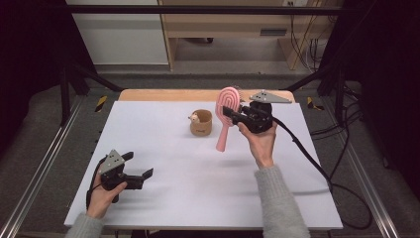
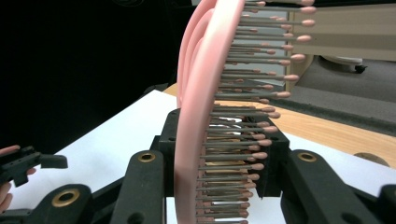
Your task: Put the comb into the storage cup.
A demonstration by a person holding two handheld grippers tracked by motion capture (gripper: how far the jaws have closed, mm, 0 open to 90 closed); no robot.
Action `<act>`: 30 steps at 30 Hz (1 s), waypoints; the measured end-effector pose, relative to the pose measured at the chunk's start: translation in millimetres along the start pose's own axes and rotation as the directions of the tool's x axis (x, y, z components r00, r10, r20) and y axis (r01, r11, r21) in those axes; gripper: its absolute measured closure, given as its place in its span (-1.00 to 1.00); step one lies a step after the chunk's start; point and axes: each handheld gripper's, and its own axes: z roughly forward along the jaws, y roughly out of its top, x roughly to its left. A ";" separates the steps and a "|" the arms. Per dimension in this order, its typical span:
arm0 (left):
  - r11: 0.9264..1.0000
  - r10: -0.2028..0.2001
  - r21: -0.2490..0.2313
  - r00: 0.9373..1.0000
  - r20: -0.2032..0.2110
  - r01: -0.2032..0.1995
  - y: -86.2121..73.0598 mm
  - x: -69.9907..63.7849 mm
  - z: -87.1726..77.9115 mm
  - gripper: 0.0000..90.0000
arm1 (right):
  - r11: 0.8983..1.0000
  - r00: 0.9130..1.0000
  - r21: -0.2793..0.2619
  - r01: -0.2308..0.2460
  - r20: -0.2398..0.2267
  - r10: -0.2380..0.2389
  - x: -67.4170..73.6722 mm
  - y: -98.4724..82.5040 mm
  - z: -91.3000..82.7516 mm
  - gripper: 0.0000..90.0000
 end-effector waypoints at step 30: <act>1.000 -0.005 0.004 1.000 0.008 0.005 -2.3 1.5 0.5 -1.00 | 0.998 0.998 -0.055 0.003 0.063 0.000 -7.3 30.2 26.1 0.40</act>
